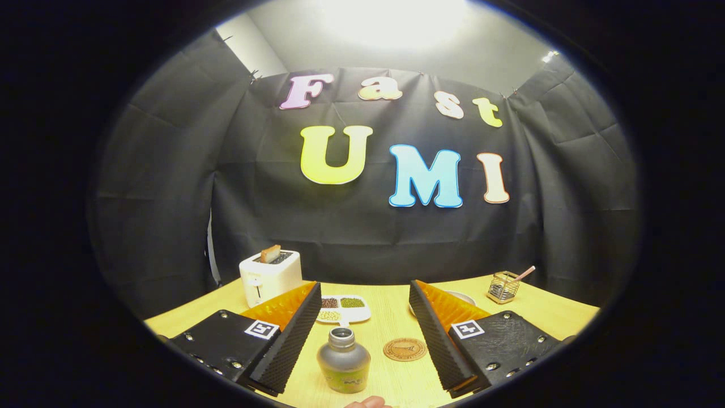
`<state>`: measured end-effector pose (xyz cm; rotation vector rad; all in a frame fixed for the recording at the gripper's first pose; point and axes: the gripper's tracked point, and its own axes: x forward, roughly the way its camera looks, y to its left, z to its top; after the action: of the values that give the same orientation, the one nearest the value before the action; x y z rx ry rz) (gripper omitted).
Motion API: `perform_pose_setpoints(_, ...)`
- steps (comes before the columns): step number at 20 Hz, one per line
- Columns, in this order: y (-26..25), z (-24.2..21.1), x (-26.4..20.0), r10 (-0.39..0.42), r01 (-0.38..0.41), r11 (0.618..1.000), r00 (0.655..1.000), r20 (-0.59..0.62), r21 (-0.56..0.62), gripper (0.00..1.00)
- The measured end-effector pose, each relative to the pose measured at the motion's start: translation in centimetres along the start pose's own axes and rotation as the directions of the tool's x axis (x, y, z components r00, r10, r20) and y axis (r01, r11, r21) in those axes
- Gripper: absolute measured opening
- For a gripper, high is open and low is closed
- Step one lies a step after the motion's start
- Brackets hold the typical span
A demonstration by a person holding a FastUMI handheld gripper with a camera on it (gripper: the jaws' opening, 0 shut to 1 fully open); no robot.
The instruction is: Take the bottle from table, then pour the juice into the cup, finally place the bottle on the coaster
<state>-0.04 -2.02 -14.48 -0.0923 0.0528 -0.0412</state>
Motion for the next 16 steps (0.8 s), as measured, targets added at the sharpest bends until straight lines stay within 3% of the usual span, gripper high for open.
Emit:
perform_pose_setpoints(6,1.6,-6.3,1.2,0.040,-0.040,0.999,0.999,-0.037,-0.007,0.96)
perform_pose_setpoints(16,2.4,-11.8,2.6,0.047,-0.048,0.999,0.996,-0.076,-0.010,0.95)
